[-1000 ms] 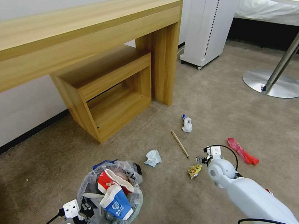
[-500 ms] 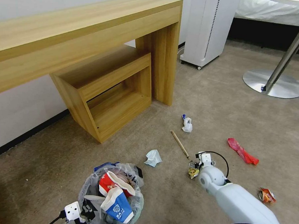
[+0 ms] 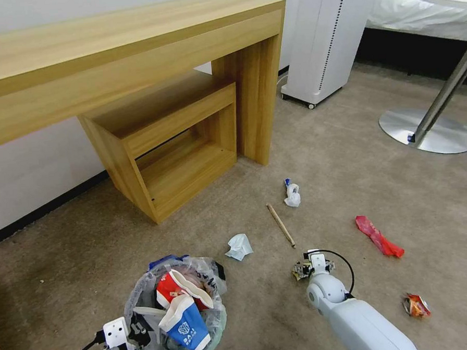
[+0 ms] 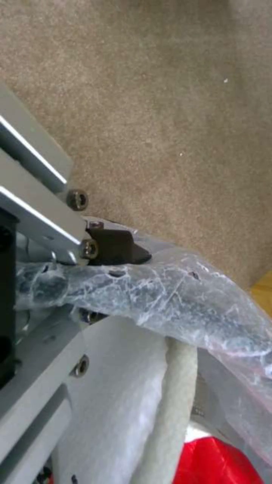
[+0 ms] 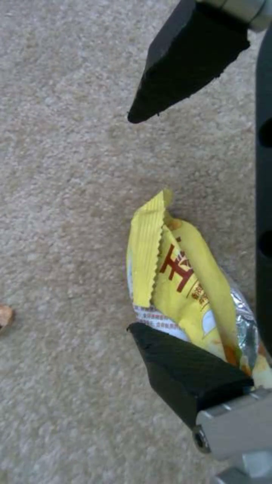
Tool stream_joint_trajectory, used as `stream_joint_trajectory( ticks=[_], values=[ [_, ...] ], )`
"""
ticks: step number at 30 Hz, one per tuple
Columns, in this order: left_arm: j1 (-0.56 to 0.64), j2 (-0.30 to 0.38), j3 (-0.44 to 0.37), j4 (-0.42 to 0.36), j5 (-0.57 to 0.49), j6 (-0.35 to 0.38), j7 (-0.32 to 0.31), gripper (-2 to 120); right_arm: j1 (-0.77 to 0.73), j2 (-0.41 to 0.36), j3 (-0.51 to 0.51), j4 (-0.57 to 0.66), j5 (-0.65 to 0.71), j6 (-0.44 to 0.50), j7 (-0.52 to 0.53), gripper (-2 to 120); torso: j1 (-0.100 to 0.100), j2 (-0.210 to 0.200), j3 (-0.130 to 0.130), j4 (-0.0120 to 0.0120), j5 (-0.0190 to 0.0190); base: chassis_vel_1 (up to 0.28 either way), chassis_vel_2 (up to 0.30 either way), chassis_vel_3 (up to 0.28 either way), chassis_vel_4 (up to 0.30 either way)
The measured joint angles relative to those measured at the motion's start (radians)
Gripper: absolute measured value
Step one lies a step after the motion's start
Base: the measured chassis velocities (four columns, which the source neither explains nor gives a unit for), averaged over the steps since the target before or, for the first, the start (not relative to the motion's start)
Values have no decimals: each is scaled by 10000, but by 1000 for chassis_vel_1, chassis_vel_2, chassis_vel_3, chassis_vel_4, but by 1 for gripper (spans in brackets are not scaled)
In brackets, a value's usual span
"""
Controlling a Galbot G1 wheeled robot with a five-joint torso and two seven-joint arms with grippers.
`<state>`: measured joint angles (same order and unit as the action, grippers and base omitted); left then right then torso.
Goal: Pick up the trash bin and place the garbage on the floor into it.
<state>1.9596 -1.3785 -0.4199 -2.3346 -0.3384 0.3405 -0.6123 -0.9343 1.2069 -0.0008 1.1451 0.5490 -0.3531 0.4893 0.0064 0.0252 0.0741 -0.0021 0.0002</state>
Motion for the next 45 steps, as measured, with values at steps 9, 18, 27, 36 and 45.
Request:
stream_joint_trajectory(
  ticks=[9, 18, 27, 36, 45],
  values=[
    [14, -122, 181, 67, 135, -18, 25, 0, 37, -152, -39, -168, -227, 325, -242, 100, 0, 0, 0, 0, -1, 0, 0, 0, 0],
    [20, -137, 184, 93, 194, -32, 44, 0, -78, -264, -103, 456, 45, 448, -590, 100, 0, 0, 0, 0, 1, 0, 0, 0, 0],
    [10, -34, 149, 95, 112, -46, 35, 0, -613, -238, 349, 1216, 126, 554, -554, 100, 0, 0, 0, -1, -1, 0, 0, 0, 0],
    [12, 58, 194, 150, 87, -73, 16, 0, -354, 494, 474, -102, -399, 1445, -1207, 100, 0, 0, 0, 1, 0, 0, 0, 0, 0],
    [-8, 296, 129, 136, -75, -102, -53, 0, 4, 834, 278, -898, -618, 1695, -1318, 100, 0, 0, 0, 1, -1, 0, 0, 0, 0]
  ],
)
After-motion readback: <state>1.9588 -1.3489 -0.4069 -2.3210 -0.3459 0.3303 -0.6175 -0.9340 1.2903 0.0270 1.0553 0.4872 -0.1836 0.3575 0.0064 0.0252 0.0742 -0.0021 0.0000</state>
